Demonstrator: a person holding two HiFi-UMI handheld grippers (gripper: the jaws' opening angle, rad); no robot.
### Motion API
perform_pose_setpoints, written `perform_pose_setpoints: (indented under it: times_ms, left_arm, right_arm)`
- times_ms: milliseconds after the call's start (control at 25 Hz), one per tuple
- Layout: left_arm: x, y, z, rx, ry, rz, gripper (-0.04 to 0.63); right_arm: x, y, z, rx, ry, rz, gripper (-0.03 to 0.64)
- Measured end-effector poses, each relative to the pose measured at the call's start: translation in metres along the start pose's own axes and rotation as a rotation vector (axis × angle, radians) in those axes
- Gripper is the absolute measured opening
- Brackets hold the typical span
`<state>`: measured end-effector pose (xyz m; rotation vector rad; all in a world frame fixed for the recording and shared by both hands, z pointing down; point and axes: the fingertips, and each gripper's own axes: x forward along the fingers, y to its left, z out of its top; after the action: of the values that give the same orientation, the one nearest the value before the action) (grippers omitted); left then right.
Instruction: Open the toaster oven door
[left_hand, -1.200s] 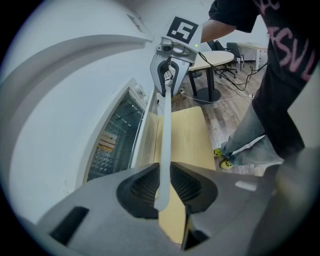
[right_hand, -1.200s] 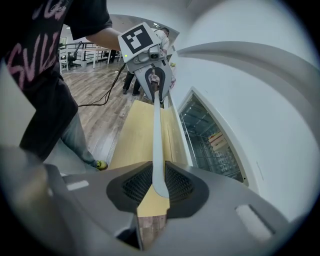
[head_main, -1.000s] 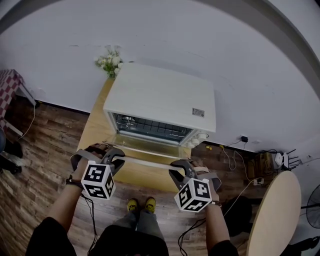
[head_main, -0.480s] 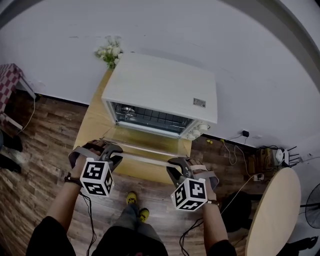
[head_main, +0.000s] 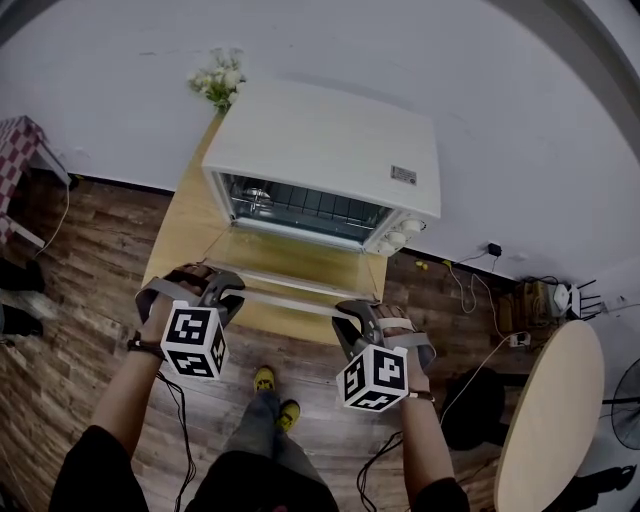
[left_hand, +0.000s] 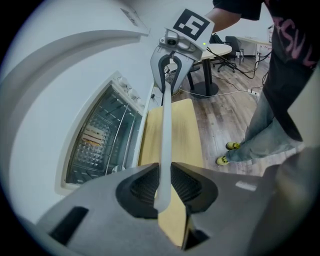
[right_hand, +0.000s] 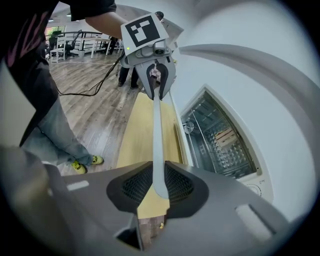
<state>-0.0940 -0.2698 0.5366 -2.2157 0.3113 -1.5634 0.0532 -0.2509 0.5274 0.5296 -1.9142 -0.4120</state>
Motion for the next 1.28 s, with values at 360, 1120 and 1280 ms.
perform_pose_setpoints:
  times_ms: [360,1120,1280]
  left_arm:
    - [0.006,-0.013,-0.002,-0.014,-0.002,0.036,0.084]
    - [0.021,-0.035,-0.008,-0.021,-0.011,0.128,0.091]
    - [0.024,-0.037,-0.009,-0.025,-0.012,0.144,0.092]
  right_arm:
    - [0.006,0.013,-0.005,-0.024,0.030,-0.055,0.087]
    - [0.020,0.042,-0.011,-0.015,0.018,-0.114,0.124]
    - [0.023,0.046,-0.012,-0.023,0.010,-0.121,0.139]
